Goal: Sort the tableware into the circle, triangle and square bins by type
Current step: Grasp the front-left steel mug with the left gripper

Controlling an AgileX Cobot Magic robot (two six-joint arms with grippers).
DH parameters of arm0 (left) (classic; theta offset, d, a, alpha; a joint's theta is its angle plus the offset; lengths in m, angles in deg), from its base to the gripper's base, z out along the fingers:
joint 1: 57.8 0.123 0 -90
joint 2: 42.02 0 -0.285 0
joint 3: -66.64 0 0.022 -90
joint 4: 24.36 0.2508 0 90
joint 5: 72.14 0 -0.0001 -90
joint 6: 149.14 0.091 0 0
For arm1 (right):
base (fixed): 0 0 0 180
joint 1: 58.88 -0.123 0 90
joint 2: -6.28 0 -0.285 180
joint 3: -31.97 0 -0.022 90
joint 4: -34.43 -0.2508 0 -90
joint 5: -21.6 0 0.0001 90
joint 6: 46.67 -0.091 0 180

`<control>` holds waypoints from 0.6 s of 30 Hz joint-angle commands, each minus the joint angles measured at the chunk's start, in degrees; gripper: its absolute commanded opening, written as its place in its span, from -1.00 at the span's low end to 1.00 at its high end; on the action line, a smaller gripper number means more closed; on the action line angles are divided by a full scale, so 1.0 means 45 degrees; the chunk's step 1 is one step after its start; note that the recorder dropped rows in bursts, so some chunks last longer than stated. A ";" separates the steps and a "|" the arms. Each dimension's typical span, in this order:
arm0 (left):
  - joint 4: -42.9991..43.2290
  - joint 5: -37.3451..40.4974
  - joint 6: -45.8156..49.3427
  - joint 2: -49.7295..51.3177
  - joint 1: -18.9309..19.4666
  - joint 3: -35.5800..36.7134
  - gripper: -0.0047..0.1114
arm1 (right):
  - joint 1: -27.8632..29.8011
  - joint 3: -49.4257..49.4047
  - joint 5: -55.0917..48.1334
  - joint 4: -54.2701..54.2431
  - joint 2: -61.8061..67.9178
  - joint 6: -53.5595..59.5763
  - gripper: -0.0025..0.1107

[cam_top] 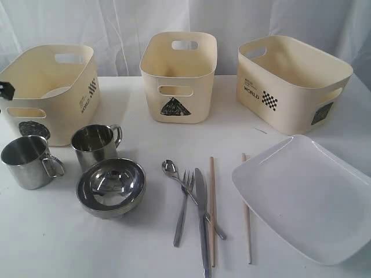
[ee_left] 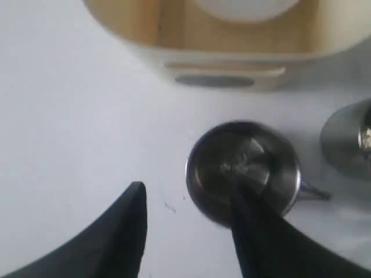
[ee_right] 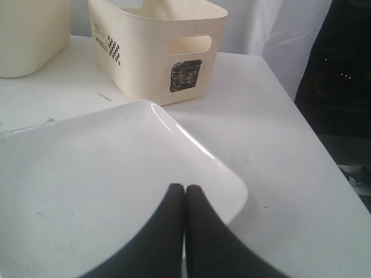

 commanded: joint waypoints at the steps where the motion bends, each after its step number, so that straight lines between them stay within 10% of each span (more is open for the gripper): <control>1: -0.0061 0.0428 -0.0041 0.0265 -0.0037 0.0602 -0.07 | -0.0019 -0.0015 0.0090 0.0004 -0.0061 0.0010 -0.96; 18: -0.1166 -0.3558 -0.0700 0.2794 -0.0037 0.2300 -0.07 | -0.0019 -0.0015 0.0090 0.0004 -0.0061 0.0010 -0.96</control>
